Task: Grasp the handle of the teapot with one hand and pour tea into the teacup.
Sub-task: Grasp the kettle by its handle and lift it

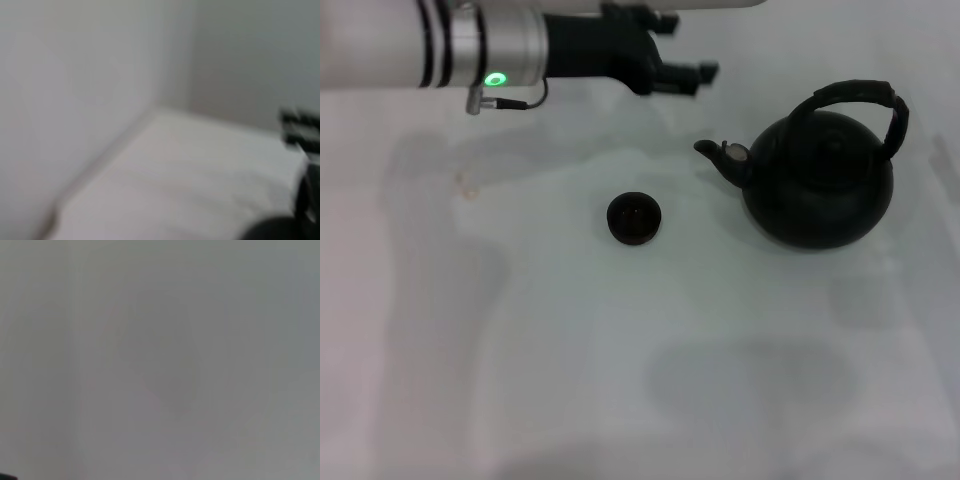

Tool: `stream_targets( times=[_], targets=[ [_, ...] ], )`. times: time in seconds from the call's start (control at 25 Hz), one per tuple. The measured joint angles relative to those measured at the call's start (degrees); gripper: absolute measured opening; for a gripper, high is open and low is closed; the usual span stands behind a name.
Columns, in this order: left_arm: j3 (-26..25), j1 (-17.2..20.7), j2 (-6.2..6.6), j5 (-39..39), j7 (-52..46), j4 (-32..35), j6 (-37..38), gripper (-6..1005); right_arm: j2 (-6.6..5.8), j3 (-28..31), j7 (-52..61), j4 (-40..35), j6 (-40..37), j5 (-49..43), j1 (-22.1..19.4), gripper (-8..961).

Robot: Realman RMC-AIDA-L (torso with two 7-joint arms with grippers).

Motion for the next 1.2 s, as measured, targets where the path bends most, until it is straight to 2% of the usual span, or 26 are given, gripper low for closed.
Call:
stream_targets(
  times=[0.32, 0.36, 0.44, 0.56, 0.6, 0.64, 0.8, 1.2],
  targets=[
    [-0.2, 10.4, -0.12, -22.1, 16.4, 4.3, 0.1, 876, -0.03, -0.6, -0.3, 0.0, -2.4, -0.5, -0.1, 858],
    [-0.4, 14.0, -0.16, -29.3, 22.3, 6.9, 0.1, 876, -0.16, -0.9, -0.2, 0.0, -2.9, -0.9, -0.2, 858],
    [-0.4, 15.0, -0.16, -31.1, 23.8, 7.7, 0.1, 874, -0.25, -1.2, 0.2, 0.0, -2.9, -1.1, -0.2, 858],
    [-0.6, 20.4, -0.17, -40.9, 31.8, 12.1, 1.0, 872, -0.41, -1.6, 3.4, 0.1, -3.5, -1.4, -0.2, 858],
    [-0.6, 23.3, -0.18, -45.9, 35.8, 14.4, 2.2, 872, -0.41, -1.8, 4.9, 0.2, -4.3, -1.5, -0.4, 857],
    [-0.6, 23.3, -0.18, -45.9, 35.8, 14.4, 2.2, 872, -0.42, -2.1, 6.2, 0.4, -5.5, -1.5, -0.5, 857],
    [-0.6, 27.4, -0.25, -51.8, 40.8, 17.9, 3.2, 873, -0.75, -5.2, 8.1, 1.7, -8.8, -2.9, -0.6, 858],
    [-0.8, 34.7, -0.44, -54.3, 41.8, 20.7, 3.8, 872, -0.67, -6.2, 16.1, 4.6, -12.5, -13.5, -0.6, 857]
  ],
)
